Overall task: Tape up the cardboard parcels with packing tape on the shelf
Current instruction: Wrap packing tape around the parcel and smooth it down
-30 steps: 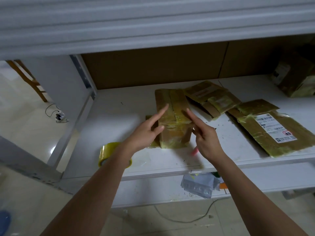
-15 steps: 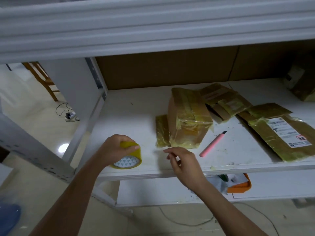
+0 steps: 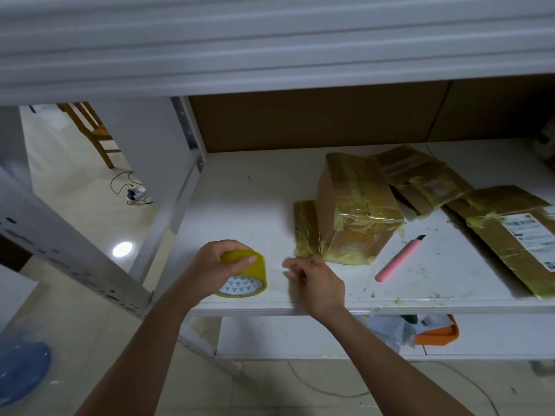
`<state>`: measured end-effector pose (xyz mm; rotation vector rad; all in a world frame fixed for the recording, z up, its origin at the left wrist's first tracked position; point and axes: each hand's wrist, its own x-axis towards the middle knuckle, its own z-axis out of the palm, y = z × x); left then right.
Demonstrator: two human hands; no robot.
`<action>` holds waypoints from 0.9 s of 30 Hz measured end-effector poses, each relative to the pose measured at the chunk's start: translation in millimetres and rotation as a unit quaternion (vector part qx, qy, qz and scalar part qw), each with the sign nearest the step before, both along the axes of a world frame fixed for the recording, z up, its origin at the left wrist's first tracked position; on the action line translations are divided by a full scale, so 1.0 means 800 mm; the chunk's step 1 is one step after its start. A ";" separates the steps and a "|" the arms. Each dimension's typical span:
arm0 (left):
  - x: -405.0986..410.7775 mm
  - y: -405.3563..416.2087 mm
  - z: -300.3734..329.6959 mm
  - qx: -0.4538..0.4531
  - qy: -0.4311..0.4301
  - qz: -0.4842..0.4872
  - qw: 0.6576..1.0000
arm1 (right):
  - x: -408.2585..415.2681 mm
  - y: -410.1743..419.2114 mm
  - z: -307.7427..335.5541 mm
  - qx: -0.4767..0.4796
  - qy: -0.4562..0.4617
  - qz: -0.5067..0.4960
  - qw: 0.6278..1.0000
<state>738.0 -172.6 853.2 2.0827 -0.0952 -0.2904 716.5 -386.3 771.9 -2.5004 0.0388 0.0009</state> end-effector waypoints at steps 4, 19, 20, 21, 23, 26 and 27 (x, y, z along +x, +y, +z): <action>0.000 0.002 0.000 -0.016 0.005 -0.001 1.000 | -0.003 0.005 -0.001 -0.021 -0.002 0.001 1.000; 0.001 0.016 0.004 -0.061 0.048 -0.033 0.996 | -0.013 0.005 0.009 0.036 0.004 -0.014 0.999; 0.002 0.017 0.006 -0.065 0.054 -0.040 0.996 | -0.015 0.002 0.010 0.050 -0.003 -0.007 0.999; 0.003 0.018 0.007 -0.068 0.061 -0.046 0.995 | -0.016 -0.001 0.010 0.061 -0.012 -0.003 0.998; 0.004 0.016 0.009 -0.069 0.068 -0.064 0.993 | -0.020 -0.009 0.012 0.071 -0.033 -0.004 0.997; 0.006 0.014 0.011 -0.072 0.069 -0.081 0.992 | -0.028 -0.016 0.014 0.068 -0.067 0.007 0.995; 0.006 0.014 0.014 -0.080 0.069 -0.083 0.991 | -0.031 -0.017 0.016 0.070 -0.085 0.017 0.994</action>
